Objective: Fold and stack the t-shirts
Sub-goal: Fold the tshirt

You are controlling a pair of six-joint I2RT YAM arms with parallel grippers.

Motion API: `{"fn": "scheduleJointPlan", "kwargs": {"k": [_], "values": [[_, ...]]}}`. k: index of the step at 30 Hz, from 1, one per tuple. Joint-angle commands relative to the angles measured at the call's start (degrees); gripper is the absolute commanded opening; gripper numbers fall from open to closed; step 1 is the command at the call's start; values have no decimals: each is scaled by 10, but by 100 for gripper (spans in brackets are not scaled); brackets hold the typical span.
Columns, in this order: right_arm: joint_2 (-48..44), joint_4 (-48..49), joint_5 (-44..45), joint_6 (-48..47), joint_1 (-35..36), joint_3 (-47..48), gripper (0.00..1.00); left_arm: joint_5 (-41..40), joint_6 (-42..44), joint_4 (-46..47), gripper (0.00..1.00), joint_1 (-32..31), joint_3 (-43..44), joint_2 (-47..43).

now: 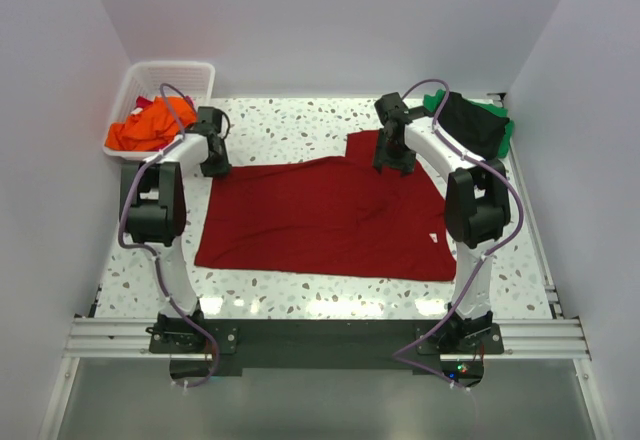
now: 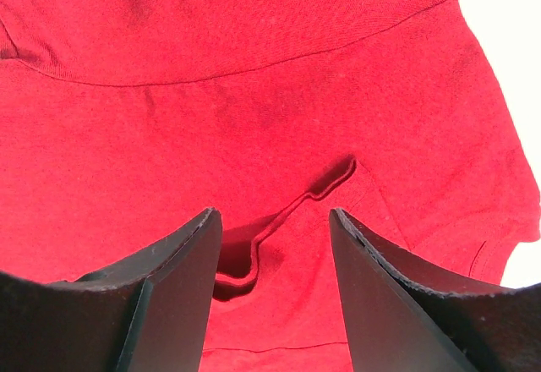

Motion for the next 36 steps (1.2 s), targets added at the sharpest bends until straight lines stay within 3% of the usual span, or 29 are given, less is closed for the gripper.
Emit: {"fn": "scheduleJointPlan", "kwargs": {"k": [1,7,10,14,24,28,31,36], "values": [[-15,-8,-6,-4,-3,7,58,-43,-16,-33,32,21,13,54],[-13,-11,-5,-4,-3,15,58,-45,-25,-50,33,21,23,69],[-13,-12,-3,-4,-2,15,58,-42,-25,-52,27,20,25,72],[-13,-13,-4,-2,-3,12,57,-39,-28,-50,0,19,24,63],[-13,-10,-7,-3,-3,11,56,-36,-26,-49,0,12,22,18],[-15,-9,-9,-3,-3,6,55,-57,-28,-55,9,1,20,-1],[-19,-9,-9,-3,-1,3,55,-72,-28,-59,9,-4,21,-13],[-26,-7,-7,-4,-1,-3,55,-72,-30,-57,0,-6,20,-15]]}}
